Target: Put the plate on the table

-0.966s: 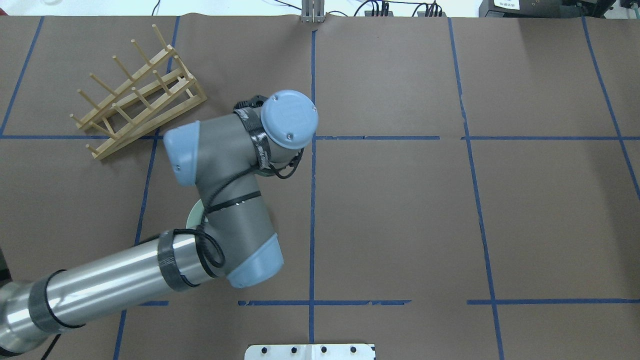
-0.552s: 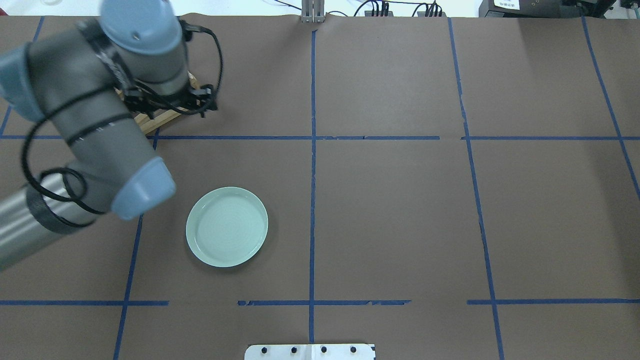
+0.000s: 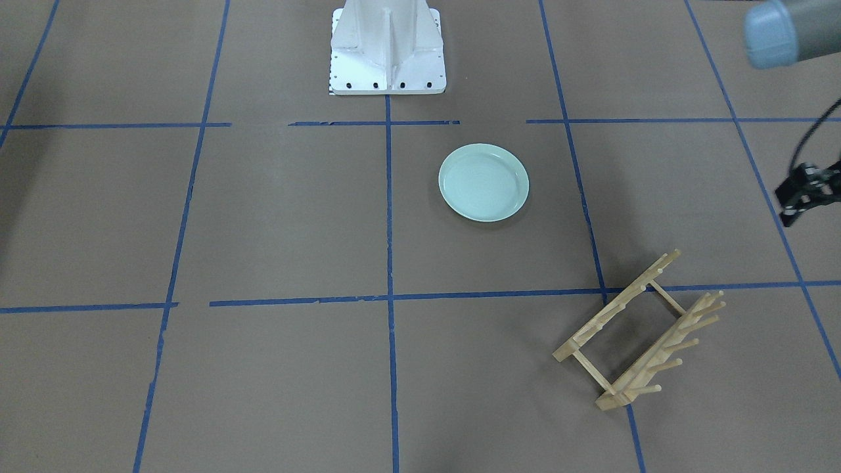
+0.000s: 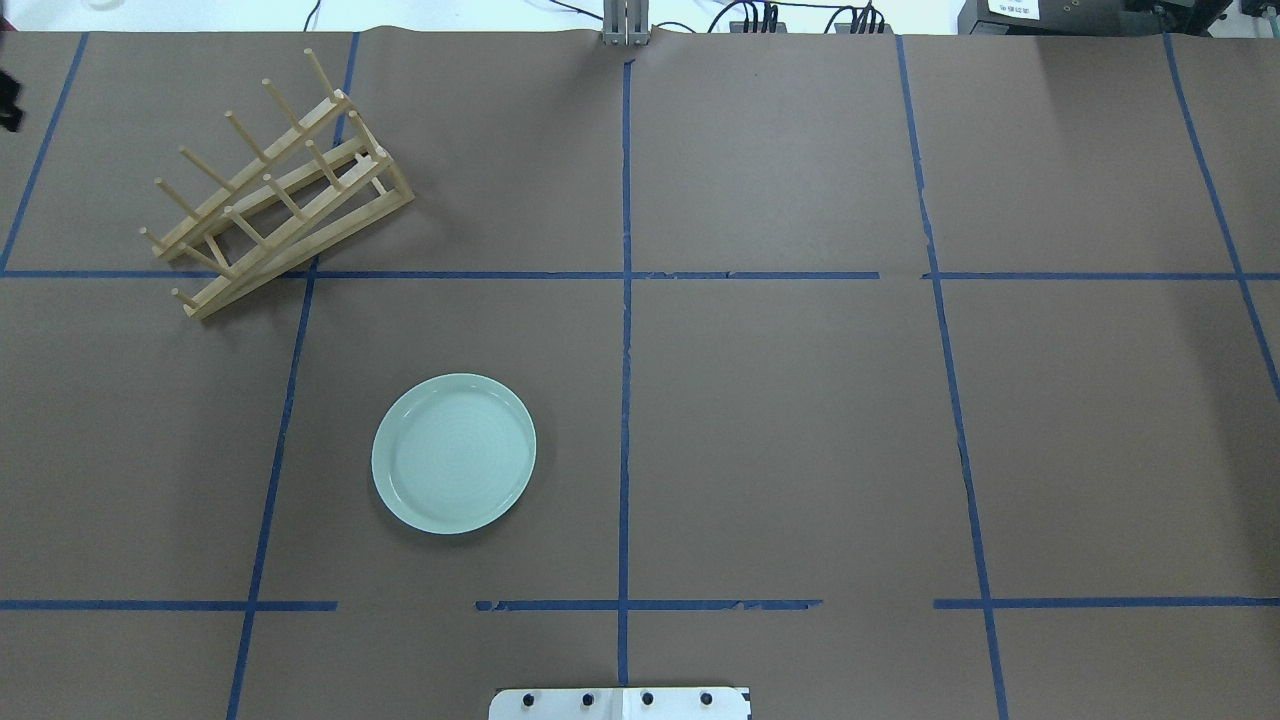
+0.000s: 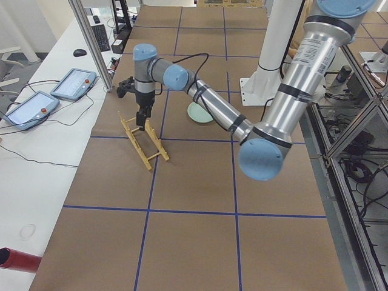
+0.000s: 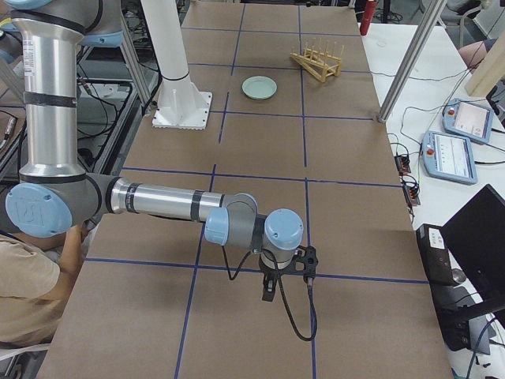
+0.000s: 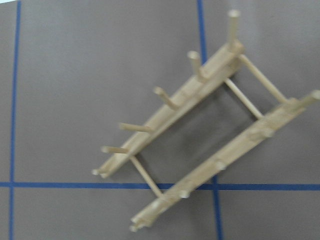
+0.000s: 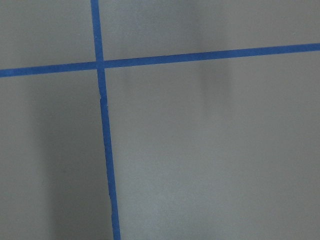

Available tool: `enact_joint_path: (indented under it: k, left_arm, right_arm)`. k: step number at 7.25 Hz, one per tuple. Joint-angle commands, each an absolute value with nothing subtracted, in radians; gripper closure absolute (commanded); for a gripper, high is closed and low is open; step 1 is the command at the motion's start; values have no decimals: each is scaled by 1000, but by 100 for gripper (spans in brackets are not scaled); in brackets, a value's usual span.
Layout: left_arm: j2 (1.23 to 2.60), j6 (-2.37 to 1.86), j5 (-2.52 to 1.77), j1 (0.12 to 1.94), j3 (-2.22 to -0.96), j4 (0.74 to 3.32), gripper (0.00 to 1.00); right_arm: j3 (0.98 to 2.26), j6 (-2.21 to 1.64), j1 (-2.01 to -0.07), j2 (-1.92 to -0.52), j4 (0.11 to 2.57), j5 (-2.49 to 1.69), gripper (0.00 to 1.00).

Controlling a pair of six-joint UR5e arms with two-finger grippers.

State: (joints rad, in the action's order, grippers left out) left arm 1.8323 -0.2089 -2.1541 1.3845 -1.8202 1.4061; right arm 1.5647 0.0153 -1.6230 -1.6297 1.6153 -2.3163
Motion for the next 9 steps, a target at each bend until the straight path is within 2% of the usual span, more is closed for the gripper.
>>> enact_joint_path:
  k: [1,2,5,8,9]
  left_arm:
    - [1578,80,-2322,1621,-1772,1535,0]
    - [1495,121,-2324,1647,-1772,1578,0]
    - [1416,117,-2325,1646,-1717,1585,0]
    - [1430,66,-2333,1643,-1738,1571,0]
    - [1449,-87,-2389,1634,-1756,1572,0]
  right_arm:
    - [1565,15,-1623,-1629,1615,-2316,0]
    - [1565,15,-1623,-1629,1615,-2316,0]
    - [1563,15,-1623,-1631,1615,-2316,0]
    - [1565,15,-1623,-1629,1615,-2316,0]
    - [1565,15,-1623,-1631,1615,-2316,0]
